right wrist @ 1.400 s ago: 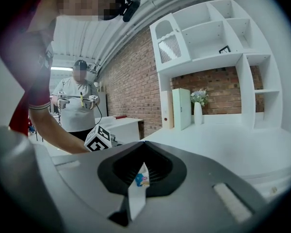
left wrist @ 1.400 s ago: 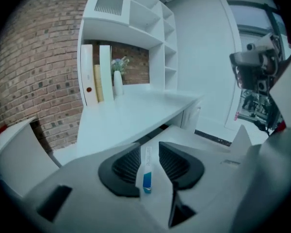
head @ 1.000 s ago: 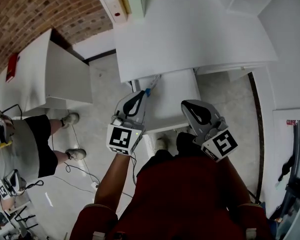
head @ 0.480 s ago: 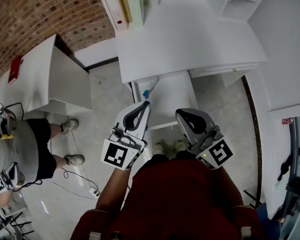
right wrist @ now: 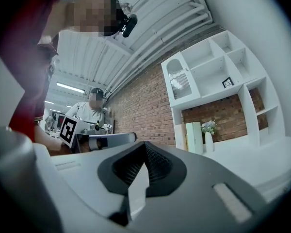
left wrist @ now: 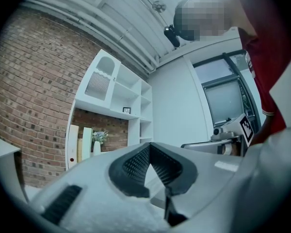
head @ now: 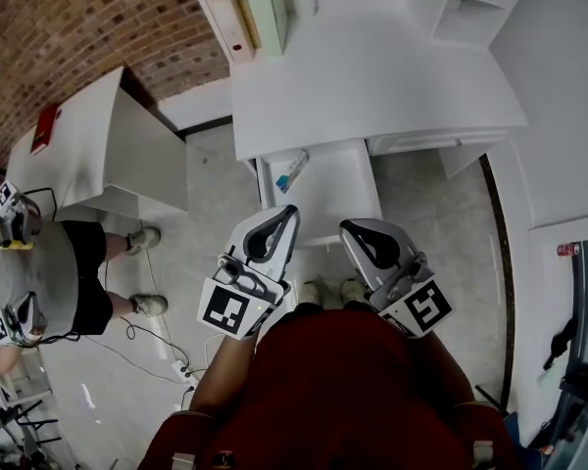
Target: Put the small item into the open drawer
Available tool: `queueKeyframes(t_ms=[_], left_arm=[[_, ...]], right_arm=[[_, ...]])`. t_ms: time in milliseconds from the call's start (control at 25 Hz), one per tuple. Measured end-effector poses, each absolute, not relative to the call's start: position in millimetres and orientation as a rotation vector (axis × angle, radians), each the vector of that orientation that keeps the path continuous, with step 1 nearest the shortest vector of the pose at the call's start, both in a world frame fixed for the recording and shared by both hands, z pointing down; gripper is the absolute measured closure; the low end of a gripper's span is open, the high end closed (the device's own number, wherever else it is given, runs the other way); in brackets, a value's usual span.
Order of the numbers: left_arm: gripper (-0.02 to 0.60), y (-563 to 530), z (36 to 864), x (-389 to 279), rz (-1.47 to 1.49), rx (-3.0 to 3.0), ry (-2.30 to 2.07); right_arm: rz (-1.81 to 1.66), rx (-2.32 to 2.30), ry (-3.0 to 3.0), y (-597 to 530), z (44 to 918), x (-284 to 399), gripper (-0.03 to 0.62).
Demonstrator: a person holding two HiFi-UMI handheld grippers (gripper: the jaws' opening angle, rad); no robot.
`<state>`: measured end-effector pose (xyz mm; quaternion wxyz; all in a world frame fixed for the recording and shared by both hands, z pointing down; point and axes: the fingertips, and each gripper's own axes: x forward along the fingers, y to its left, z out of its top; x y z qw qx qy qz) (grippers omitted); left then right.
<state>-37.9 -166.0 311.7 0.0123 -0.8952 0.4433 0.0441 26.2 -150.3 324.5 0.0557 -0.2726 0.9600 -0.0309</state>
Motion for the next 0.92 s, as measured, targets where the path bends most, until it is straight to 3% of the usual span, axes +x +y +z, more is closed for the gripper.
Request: queueKeyframes(t_ms=[920], left_arm=[[0.578,-165.7,321.1,-18.3,0.114,-2.801,1.396]], right_arm=[[-0.080,-0.783,2.910,-151.5,326.0,48.1,0.582]])
